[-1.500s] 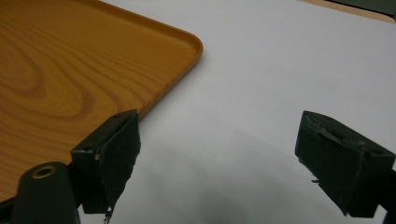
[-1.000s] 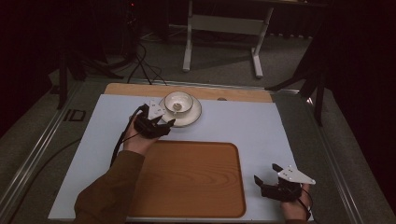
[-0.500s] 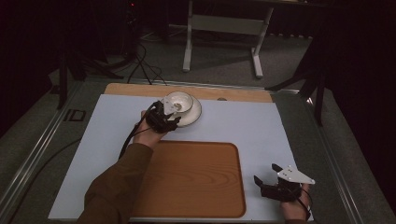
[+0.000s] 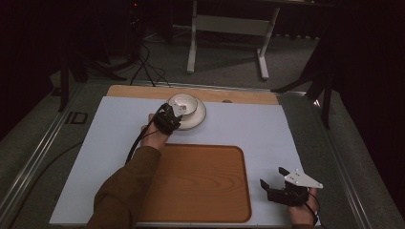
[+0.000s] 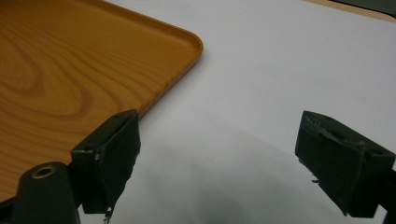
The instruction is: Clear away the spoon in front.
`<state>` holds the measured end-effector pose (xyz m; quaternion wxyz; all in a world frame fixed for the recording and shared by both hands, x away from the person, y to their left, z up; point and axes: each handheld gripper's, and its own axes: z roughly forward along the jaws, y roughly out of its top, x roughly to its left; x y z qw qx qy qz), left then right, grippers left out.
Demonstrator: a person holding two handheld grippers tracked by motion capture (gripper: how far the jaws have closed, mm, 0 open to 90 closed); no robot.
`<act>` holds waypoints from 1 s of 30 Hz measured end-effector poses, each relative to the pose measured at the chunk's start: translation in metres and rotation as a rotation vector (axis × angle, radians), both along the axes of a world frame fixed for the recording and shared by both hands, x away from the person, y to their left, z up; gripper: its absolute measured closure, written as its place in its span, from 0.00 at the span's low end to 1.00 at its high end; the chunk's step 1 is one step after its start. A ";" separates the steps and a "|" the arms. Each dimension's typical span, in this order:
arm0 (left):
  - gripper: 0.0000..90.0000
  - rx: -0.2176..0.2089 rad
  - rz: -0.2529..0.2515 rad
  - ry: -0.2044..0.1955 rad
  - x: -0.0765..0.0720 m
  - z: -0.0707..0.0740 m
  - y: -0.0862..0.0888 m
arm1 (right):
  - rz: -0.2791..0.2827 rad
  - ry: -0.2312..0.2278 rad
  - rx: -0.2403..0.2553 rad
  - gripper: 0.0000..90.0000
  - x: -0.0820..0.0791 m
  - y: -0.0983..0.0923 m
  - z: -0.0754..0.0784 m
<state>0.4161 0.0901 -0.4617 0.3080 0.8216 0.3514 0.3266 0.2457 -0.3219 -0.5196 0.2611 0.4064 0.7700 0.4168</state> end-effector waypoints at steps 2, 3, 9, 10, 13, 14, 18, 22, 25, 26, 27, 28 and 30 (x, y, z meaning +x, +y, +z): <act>0.95 0.005 0.005 -0.001 0.000 0.000 0.000 | 0.000 -0.001 0.000 0.15 0.000 0.000 0.000; 0.95 0.006 0.012 -0.004 0.000 0.001 0.000 | 0.000 -0.001 0.000 0.15 0.000 0.000 0.000; 0.98 -0.001 0.017 -0.004 -0.001 0.003 0.002 | -0.001 -0.002 0.001 0.15 0.000 0.000 0.000; 0.98 -0.001 0.018 -0.005 -0.001 0.003 0.002 | -0.002 -0.002 0.000 0.15 0.000 -0.001 0.000; 0.98 -0.001 0.019 -0.005 -0.002 0.004 0.003 | -0.004 -0.002 0.001 0.15 0.000 -0.001 0.000; 0.98 0.001 0.020 -0.005 -0.002 0.005 0.003 | -0.004 -0.003 0.001 0.15 0.000 -0.001 0.000; 0.98 -0.009 0.024 -0.009 -0.005 0.008 0.004 | -0.004 -0.005 0.000 0.15 0.000 -0.001 0.000; 0.98 -0.006 0.019 -0.023 -0.009 0.012 0.003 | -0.005 -0.007 0.000 0.15 0.000 -0.002 0.001; 0.98 -0.013 0.018 -0.029 -0.012 0.015 0.003 | -0.006 -0.008 0.003 0.15 -0.001 -0.002 0.001; 0.98 -0.034 0.021 -0.032 -0.015 0.017 0.003 | -0.007 -0.008 0.003 0.15 -0.001 -0.002 0.001; 0.98 -0.049 0.023 -0.034 -0.016 0.018 0.003 | -0.007 -0.007 0.002 0.15 0.000 -0.002 0.001; 0.98 -0.057 0.023 -0.039 -0.018 0.019 0.003 | -0.007 -0.007 0.001 0.15 0.000 -0.002 0.000; 0.98 -0.061 0.023 -0.045 -0.022 0.022 0.003 | -0.007 -0.007 0.000 0.15 -0.001 -0.002 0.001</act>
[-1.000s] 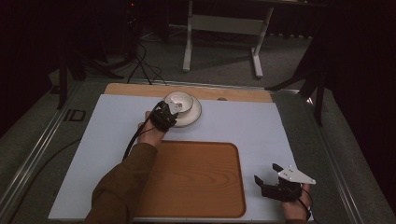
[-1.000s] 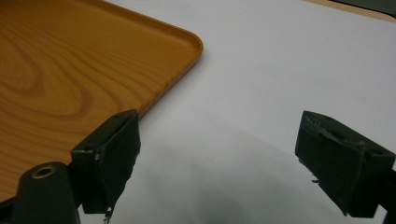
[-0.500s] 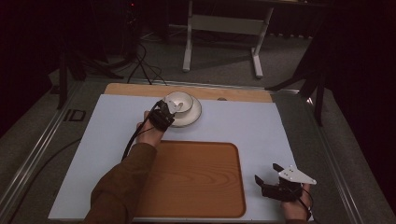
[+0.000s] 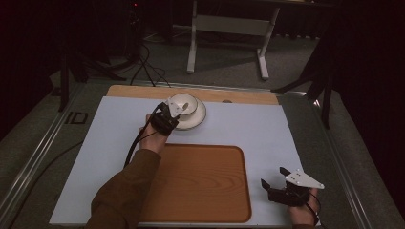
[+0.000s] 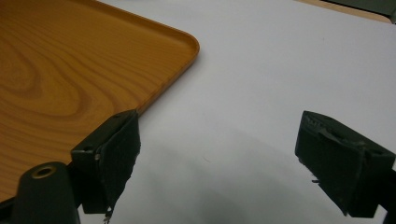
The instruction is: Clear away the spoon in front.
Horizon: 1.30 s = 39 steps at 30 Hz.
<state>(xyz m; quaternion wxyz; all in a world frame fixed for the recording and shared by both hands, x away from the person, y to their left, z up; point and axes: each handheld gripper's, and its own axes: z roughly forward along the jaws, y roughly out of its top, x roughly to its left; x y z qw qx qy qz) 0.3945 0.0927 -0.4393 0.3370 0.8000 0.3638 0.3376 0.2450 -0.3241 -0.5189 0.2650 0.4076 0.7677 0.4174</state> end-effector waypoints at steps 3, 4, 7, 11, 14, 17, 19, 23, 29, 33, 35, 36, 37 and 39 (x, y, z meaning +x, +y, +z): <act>0.98 -0.008 0.003 -0.012 -0.004 0.004 0.000 | -0.005 0.000 0.002 0.15 0.000 0.000 0.000; 0.98 -0.010 0.004 -0.015 -0.006 0.006 0.001 | -0.005 0.000 0.002 0.15 0.000 0.000 0.000; 0.98 -0.012 0.006 -0.023 -0.010 0.010 0.003 | -0.004 0.000 0.001 0.15 0.000 0.000 0.000; 0.99 -0.025 0.010 -0.031 -0.014 0.013 0.007 | -0.003 0.001 0.001 0.15 0.000 0.000 0.000; 0.98 -0.029 0.011 -0.030 -0.017 0.014 0.010 | -0.004 0.000 0.001 0.15 0.000 0.000 0.000; 0.98 -0.024 0.011 -0.036 -0.021 0.015 0.012 | -0.006 0.000 0.002 0.15 0.000 0.000 0.000; 0.99 -0.029 0.013 -0.035 -0.024 0.016 0.014 | -0.006 -0.001 0.002 0.15 0.000 0.000 0.000; 0.98 -0.013 -0.001 -0.030 -0.030 0.018 0.017 | -0.006 -0.001 0.003 0.15 0.000 0.000 0.000; 0.98 -0.010 -0.001 -0.040 -0.040 0.020 0.023 | -0.007 -0.002 0.002 0.15 0.000 0.000 0.000; 0.98 -0.015 -0.002 -0.045 -0.047 0.023 0.027 | -0.008 -0.002 0.003 0.15 -0.001 0.000 0.000; 0.98 -0.021 -0.003 -0.050 -0.050 0.025 0.029 | -0.007 -0.002 0.004 0.15 -0.001 0.000 0.000; 0.98 -0.026 -0.005 -0.053 -0.052 0.025 0.030 | -0.007 -0.002 0.004 0.15 -0.001 0.000 0.000; 0.98 -0.026 -0.005 -0.055 -0.053 0.026 0.031 | -0.008 -0.003 0.004 0.15 -0.001 0.000 0.000; 0.98 -0.031 -0.005 -0.060 -0.057 0.027 0.033 | -0.008 -0.002 0.004 0.15 -0.001 -0.001 0.001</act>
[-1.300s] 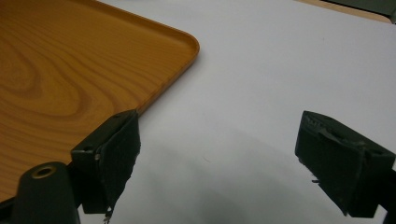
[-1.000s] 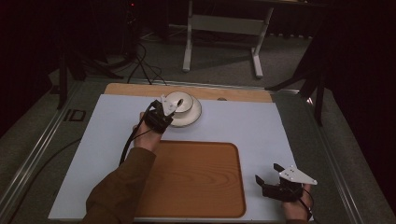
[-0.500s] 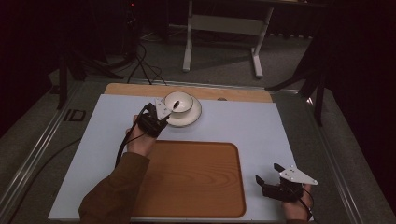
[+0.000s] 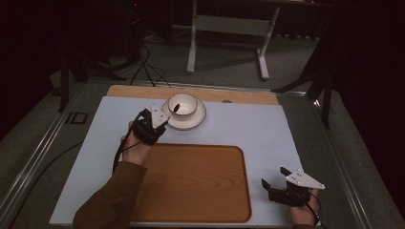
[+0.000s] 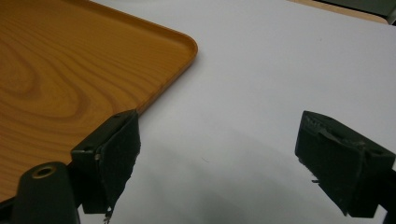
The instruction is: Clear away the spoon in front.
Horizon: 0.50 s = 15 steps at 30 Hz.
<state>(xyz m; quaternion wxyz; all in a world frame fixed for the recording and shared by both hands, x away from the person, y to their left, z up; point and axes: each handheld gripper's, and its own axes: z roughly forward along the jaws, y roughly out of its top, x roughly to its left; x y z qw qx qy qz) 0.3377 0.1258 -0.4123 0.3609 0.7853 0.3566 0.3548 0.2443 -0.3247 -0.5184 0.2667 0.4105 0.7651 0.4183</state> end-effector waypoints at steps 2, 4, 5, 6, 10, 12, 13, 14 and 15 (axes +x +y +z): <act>0.98 -0.004 -0.001 -0.005 -0.003 0.001 0.003 | 0.000 -0.001 0.001 0.15 0.000 0.000 0.000; 0.98 -0.008 -0.001 -0.007 -0.006 0.002 0.005 | 0.000 0.000 0.001 0.15 0.000 0.000 0.000; 0.98 -0.010 0.001 -0.009 -0.008 0.003 0.006 | -0.001 0.000 0.001 0.15 0.000 0.000 0.000; 0.98 -0.014 0.001 -0.013 -0.012 0.004 0.009 | -0.001 0.000 0.001 0.15 0.000 0.000 0.000; 0.98 -0.017 0.002 -0.016 -0.018 0.005 0.013 | -0.001 0.000 0.001 0.15 0.000 0.000 0.000; 0.98 -0.017 0.001 -0.016 -0.022 0.005 0.016 | -0.001 -0.001 0.001 0.15 0.000 0.000 0.000; 0.98 -0.013 0.003 -0.015 -0.023 0.005 0.017 | -0.001 0.000 0.001 0.15 0.000 0.000 0.000; 0.98 -0.017 0.005 -0.015 -0.025 0.005 0.018 | -0.002 0.001 0.003 0.15 0.000 0.000 0.000; 0.98 -0.017 0.004 -0.015 -0.027 0.005 0.019 | -0.001 -0.001 0.002 0.15 0.000 0.000 0.000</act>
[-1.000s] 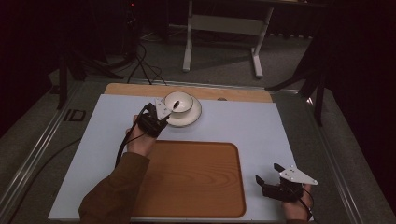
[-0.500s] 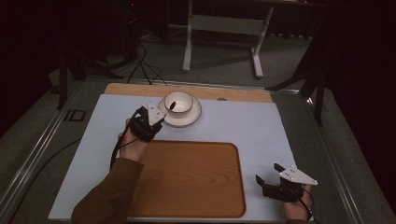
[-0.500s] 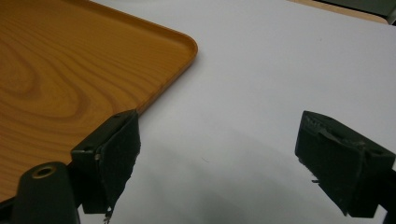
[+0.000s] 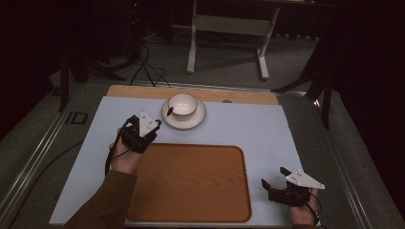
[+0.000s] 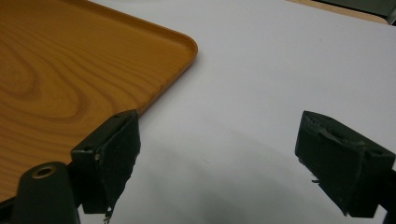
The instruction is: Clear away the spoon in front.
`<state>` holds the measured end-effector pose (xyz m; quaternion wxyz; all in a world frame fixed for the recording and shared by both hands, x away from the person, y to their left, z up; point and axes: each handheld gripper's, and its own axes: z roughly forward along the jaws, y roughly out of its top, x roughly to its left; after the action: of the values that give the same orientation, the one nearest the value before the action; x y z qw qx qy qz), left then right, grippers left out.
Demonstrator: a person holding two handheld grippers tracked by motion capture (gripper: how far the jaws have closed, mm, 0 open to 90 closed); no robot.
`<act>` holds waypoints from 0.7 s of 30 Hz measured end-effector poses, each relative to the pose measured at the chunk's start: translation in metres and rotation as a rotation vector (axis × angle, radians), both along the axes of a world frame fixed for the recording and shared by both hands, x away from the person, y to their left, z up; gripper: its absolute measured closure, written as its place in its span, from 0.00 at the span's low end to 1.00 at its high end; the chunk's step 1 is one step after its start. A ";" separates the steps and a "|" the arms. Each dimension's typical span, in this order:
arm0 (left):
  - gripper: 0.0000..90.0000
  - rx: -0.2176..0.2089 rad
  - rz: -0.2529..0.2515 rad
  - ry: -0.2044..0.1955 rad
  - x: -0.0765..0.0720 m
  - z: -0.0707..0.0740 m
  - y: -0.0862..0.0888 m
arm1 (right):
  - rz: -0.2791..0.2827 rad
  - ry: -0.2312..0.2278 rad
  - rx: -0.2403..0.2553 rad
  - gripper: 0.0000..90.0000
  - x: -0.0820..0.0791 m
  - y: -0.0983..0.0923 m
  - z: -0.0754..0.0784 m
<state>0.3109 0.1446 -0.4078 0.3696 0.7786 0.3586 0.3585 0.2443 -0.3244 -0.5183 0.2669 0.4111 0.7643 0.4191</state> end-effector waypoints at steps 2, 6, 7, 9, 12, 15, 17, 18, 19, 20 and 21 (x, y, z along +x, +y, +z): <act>0.98 0.001 0.002 -0.002 -0.004 -0.001 0.003 | 0.000 0.000 0.000 0.15 0.000 0.000 0.000; 0.98 0.001 0.006 -0.003 -0.011 -0.004 0.007 | 0.000 0.000 0.000 0.15 0.000 0.000 0.000; 0.98 0.000 0.007 -0.003 -0.013 -0.005 0.008 | 0.000 0.000 -0.001 0.15 0.000 0.000 0.000; 0.98 0.011 0.010 -0.003 -0.016 -0.007 0.009 | -0.001 -0.001 0.000 0.15 0.000 0.000 0.000; 0.98 0.017 0.012 0.001 -0.022 -0.010 0.011 | -0.001 -0.001 0.001 0.15 0.000 0.000 0.000; 0.98 0.021 0.011 0.006 -0.027 -0.014 0.013 | -0.001 -0.003 0.000 0.15 0.000 0.000 0.000; 0.98 0.026 0.008 0.011 -0.030 -0.016 0.014 | 0.000 -0.003 -0.001 0.15 0.000 -0.001 0.000; 0.98 0.024 0.008 0.013 -0.031 -0.017 0.014 | 0.000 -0.003 0.000 0.15 0.000 0.000 0.000; 0.98 0.025 0.008 0.016 -0.032 -0.018 0.014 | 0.000 -0.003 0.000 0.15 0.000 0.000 0.000; 0.98 0.027 0.008 0.016 -0.034 -0.018 0.015 | -0.001 -0.003 0.000 0.15 0.000 0.000 0.000; 0.98 0.027 0.009 0.017 -0.035 -0.019 0.016 | -0.001 -0.003 0.000 0.15 0.000 -0.001 0.000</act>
<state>0.2760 0.1603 -0.4269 0.3543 0.7850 0.3604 0.3583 0.2439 -0.3249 -0.5180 0.2683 0.4109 0.7636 0.4196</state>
